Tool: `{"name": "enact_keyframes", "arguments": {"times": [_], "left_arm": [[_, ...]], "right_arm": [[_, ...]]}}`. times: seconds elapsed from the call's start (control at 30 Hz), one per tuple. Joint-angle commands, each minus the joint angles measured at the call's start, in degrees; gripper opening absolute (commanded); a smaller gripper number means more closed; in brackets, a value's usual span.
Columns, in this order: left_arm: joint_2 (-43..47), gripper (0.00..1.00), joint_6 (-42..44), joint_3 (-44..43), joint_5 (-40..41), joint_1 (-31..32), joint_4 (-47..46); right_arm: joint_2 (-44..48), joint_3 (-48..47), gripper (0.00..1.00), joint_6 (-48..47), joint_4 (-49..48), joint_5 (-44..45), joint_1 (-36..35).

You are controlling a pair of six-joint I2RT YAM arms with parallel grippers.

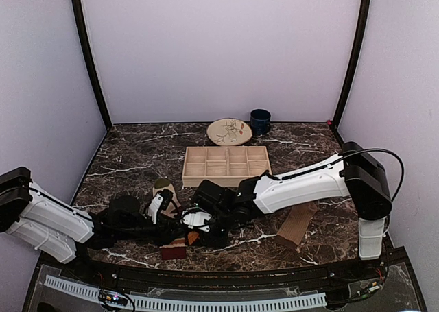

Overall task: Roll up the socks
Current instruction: Roll the sock at the center of the board.

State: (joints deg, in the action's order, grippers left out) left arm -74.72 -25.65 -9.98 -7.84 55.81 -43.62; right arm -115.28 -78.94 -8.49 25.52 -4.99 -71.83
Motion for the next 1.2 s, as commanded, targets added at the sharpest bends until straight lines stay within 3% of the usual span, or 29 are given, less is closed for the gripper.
{"name": "enact_keyframes", "arguments": {"times": [0.0,0.83,1.17], "left_arm": [[-0.6,0.36,2.1,-0.2,-1.8,1.0,-2.9],[-0.8,0.34,0.5,3.9,0.8,1.5,-7.8],[-6.0,0.34,1.3,2.5,-3.5,2.2,-14.9]], "right_arm": [[-2.2,-0.7,0.00,1.9,4.9,-1.2,2.7],[-1.1,2.2,0.00,4.6,2.6,-12.3,8.0],[-2.0,1.4,0.00,5.6,2.1,-15.2,8.8]]}}
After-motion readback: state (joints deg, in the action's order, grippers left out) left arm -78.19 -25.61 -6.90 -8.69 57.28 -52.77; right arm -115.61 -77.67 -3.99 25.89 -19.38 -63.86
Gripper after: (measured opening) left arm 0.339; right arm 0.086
